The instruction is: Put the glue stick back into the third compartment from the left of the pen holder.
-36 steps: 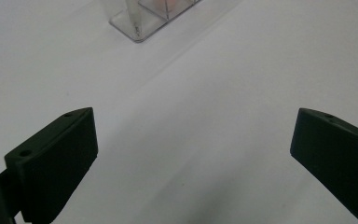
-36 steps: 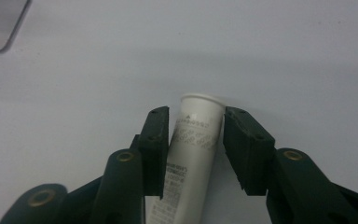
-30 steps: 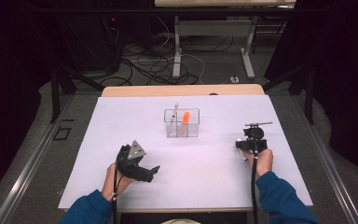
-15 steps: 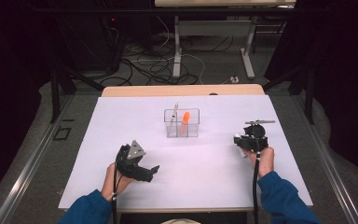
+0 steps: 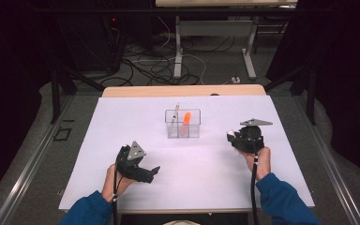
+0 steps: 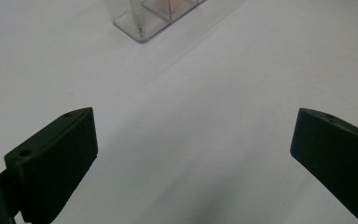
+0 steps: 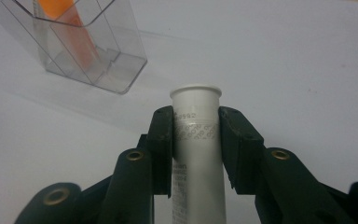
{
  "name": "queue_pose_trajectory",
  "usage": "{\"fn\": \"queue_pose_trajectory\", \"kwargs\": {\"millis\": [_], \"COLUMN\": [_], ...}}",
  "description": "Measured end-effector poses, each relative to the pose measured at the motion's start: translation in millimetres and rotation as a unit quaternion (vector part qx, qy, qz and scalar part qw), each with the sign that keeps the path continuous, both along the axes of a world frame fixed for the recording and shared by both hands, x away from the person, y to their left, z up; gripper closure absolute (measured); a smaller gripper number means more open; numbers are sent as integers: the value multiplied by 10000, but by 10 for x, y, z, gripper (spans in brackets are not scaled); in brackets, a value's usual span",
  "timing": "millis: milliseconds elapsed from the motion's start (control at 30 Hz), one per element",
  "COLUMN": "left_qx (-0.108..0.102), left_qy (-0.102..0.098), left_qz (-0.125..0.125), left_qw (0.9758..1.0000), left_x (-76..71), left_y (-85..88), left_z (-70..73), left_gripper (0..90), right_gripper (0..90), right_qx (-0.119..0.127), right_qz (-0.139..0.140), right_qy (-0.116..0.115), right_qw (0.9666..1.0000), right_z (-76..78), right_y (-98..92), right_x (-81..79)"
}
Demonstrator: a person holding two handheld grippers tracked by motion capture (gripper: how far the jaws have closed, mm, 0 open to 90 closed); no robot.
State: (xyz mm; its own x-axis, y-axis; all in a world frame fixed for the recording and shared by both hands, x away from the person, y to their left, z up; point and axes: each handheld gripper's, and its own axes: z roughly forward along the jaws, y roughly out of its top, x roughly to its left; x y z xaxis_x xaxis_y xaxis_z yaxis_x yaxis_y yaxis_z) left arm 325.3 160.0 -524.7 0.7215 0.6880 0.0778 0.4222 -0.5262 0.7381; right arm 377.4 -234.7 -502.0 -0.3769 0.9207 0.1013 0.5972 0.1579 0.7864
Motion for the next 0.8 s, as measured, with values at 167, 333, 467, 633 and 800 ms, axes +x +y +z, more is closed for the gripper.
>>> {"fn": "queue_pose_trajectory", "kwargs": {"millis": [167,333,467,633,800], "left_qx": [-8,-12,-8,-10,-28], "left_qy": [-2,66,19,38,12], "left_qz": [-7,29,16,16,20], "left_qw": [10000,10000,10000,10000,10000], "left_x": [4,-6,-4,-7,-8], "left_y": [4,4,13,9,11], "left_z": [-3,-6,-3,-3,-4], "left_gripper": [4,4,4,4,3], "right_gripper": [670,669,669,669,669], "right_qx": [121,180,222,239,270], "right_qz": [136,254,325,444,568], "right_qy": [-164,-357,-416,-513,-607], "right_qw": [9997,9989,9984,9974,9962], "right_z": [49,81,103,119,145], "right_y": [63,136,188,256,347], "right_x": [11,44,85,138,187]}}
